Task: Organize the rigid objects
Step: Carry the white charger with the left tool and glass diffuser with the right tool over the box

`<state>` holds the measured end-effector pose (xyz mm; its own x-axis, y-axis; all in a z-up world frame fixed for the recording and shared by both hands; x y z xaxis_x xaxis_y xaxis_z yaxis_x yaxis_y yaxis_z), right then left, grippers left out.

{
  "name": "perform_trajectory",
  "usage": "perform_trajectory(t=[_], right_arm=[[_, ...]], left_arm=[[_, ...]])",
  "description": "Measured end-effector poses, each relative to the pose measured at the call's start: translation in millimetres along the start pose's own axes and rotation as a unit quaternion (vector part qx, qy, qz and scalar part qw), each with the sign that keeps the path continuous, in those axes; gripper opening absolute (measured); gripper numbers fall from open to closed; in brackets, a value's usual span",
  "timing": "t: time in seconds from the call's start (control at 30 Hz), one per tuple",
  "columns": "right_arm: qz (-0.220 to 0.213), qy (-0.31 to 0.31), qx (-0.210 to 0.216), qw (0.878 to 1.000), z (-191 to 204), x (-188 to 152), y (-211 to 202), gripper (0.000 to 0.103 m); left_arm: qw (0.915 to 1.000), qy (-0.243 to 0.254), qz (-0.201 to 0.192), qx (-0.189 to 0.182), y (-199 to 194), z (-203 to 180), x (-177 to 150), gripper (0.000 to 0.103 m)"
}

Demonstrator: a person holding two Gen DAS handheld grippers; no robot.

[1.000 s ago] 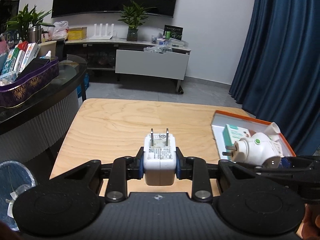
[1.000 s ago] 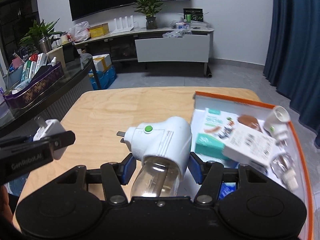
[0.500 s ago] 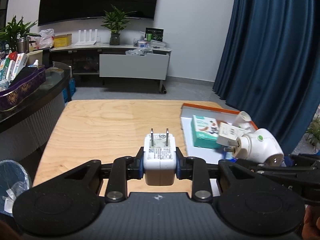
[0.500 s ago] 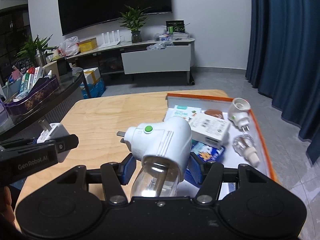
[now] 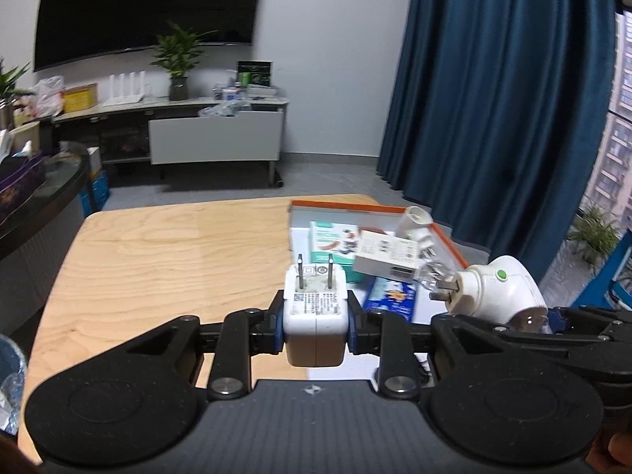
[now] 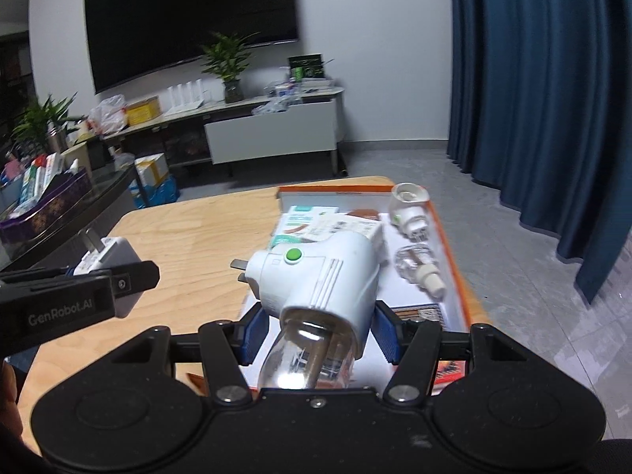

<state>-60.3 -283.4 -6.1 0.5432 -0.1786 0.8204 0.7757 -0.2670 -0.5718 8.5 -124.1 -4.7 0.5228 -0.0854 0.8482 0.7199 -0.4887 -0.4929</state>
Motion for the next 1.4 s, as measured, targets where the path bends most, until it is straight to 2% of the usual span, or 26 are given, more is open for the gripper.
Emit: perform_trajectory(t=[0.27,0.57,0.9,1.4], right_arm=[[-0.01,0.029,-0.038,0.999,-40.9,-2.2,-4.1,0.069],[-0.006,0.04,-0.056,0.998,-60.4,-3.4,3.5,0.069],[-0.002,0.04,-0.059,0.997,-68.6,0.0,18.4,0.069],[0.015,0.026,-0.039,0.999,-60.4,8.2,46.3,0.069]], left_arm=[[0.9992,0.029,0.004,-0.028,13.4,-30.0,-1.5,0.03],[0.9976,0.047,0.011,-0.05,27.1,-48.0,-3.1,0.03],[0.997,0.047,0.019,-0.058,42.7,-54.2,-4.6,0.03],[0.9974,0.03,0.03,-0.058,50.2,-48.5,-6.6,0.03]])
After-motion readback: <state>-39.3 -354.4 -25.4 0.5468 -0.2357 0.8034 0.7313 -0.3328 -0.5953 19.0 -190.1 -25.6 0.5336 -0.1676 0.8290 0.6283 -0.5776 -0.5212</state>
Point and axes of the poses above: each gripper's, at about its wrist camera, not at the fingertips, and y roughly the way its jaws point, z to its left, x to its top, the point moved 7 cm from there along y, roughly the way its jaws point, and after that the axes turned 11 degrees about -x, right-handed, at the moved point
